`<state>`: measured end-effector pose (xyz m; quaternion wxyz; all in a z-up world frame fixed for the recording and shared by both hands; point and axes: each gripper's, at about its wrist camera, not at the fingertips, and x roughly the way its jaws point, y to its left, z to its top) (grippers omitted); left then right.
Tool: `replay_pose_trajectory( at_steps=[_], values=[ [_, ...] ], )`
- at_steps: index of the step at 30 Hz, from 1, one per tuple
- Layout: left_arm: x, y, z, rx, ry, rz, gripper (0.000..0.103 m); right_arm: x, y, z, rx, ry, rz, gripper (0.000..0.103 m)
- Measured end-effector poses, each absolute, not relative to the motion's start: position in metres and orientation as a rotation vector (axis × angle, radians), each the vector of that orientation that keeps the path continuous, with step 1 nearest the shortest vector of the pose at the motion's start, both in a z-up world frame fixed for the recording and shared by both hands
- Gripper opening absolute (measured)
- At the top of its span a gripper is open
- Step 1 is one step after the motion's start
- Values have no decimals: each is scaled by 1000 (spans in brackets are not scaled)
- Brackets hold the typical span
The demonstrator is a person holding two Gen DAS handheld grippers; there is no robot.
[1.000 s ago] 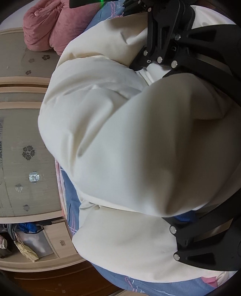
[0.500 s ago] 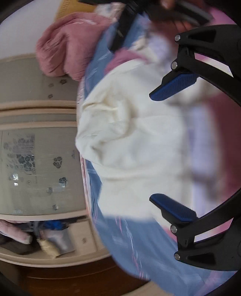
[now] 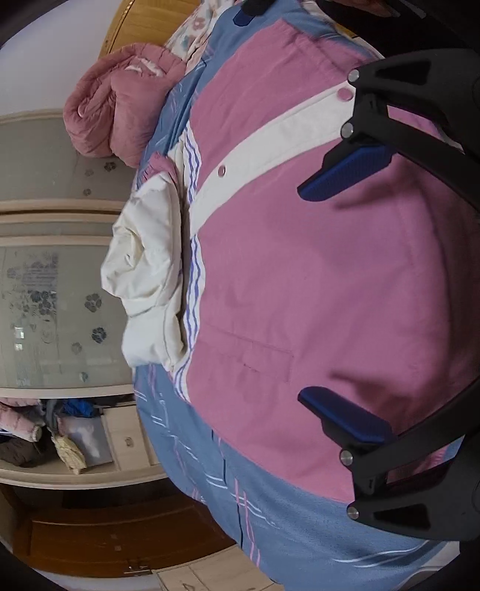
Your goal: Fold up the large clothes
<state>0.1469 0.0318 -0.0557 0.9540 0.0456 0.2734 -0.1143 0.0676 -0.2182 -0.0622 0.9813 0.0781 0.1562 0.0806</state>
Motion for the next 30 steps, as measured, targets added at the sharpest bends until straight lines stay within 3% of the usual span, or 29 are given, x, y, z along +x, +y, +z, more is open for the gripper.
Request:
replay_pose_trajectory(
  at_steps=[20, 30],
  values=[
    [83, 41, -26, 31, 483, -260, 101, 4, -231, -42, 106, 177, 21, 102],
    [79, 40, -42, 81, 485, -264, 101, 4, -230, -49, 101, 174, 27, 102]
  ],
)
